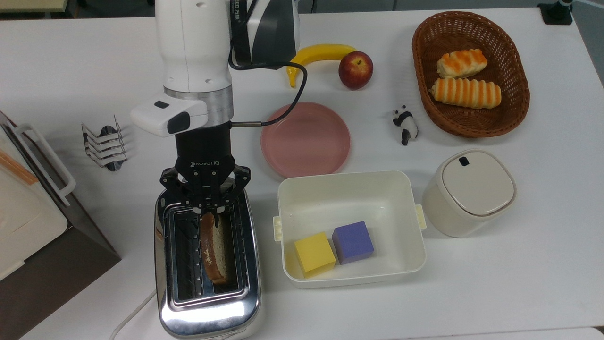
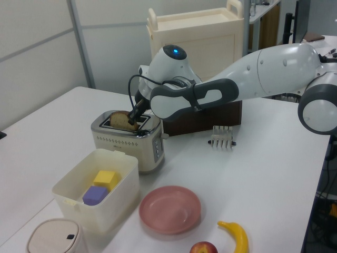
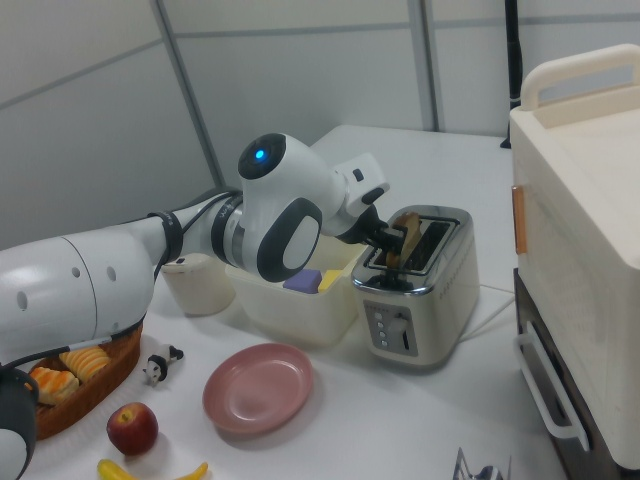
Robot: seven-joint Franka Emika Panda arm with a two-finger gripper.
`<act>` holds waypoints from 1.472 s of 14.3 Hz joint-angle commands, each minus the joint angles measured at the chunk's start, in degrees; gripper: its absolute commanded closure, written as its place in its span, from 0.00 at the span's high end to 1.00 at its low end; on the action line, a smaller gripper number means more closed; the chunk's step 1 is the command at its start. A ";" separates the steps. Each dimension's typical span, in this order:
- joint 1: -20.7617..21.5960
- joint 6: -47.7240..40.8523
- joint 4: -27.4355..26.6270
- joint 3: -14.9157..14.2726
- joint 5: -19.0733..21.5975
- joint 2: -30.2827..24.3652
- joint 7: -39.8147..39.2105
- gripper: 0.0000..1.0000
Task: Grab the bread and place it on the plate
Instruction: 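Close the gripper on the bread slice and lift it out of the toaster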
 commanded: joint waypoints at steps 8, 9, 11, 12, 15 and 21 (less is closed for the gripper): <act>0.26 -5.44 1.03 -0.53 1.17 -9.00 0.58 0.00; 0.26 -9.66 1.03 -0.62 0.99 -10.58 0.50 0.00; 0.17 -12.33 1.03 -0.62 1.25 -12.96 0.58 0.00; 0.17 -13.73 1.03 -0.62 1.43 -13.93 0.58 0.00; 0.17 -19.53 1.03 -0.71 3.45 -16.57 0.50 0.00; 0.61 -38.05 1.03 -0.27 7.23 -18.95 -1.60 0.01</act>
